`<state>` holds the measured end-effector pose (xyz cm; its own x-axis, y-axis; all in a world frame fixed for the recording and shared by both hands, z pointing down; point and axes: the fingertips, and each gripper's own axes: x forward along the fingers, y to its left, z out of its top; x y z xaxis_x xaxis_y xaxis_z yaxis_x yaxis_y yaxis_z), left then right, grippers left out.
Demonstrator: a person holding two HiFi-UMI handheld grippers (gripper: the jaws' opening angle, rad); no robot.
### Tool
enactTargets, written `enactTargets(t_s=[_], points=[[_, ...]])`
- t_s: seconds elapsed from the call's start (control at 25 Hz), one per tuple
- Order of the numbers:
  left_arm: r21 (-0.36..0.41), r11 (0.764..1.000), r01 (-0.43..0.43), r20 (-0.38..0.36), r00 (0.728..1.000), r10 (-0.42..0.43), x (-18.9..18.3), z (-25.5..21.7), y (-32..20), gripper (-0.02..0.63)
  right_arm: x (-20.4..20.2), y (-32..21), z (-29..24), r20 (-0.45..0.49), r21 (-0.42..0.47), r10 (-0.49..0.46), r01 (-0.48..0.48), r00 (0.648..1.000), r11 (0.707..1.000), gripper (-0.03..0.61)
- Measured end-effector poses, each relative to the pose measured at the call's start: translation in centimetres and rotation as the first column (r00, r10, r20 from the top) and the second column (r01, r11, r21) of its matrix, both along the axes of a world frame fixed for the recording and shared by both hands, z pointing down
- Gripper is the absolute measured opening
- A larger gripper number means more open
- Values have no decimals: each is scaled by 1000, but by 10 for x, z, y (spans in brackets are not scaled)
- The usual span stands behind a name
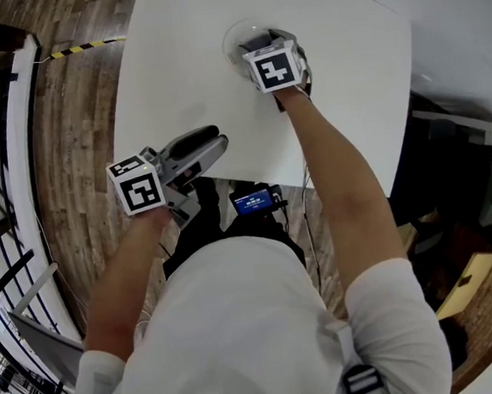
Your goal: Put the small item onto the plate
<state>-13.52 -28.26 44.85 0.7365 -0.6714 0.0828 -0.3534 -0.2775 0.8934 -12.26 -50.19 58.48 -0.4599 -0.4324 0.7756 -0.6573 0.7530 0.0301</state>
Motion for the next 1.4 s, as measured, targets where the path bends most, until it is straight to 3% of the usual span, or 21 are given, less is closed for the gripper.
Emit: enactTargets(t_s=[0.2,0.64,0.8,1.4], points=[[-7,1000,4,-3,1000,-4,-1,1,2,181,5,2,13,-27,-21,9,-10,1000,1000,322],[-26,1000,-9,-5,1000,8,0,5,4,181,-3,-5,12,54,-80,33,-29,998,996,322],[-21,1000,-13,-1,1000,13,0,2,3,181,0,-19,7,44,-19,36,-35,998,999,322],[-8,1000,-3,-4,1000,3,5,-5,5,181,7,-10,-5,88,-14,31,-30,996,999,325]])
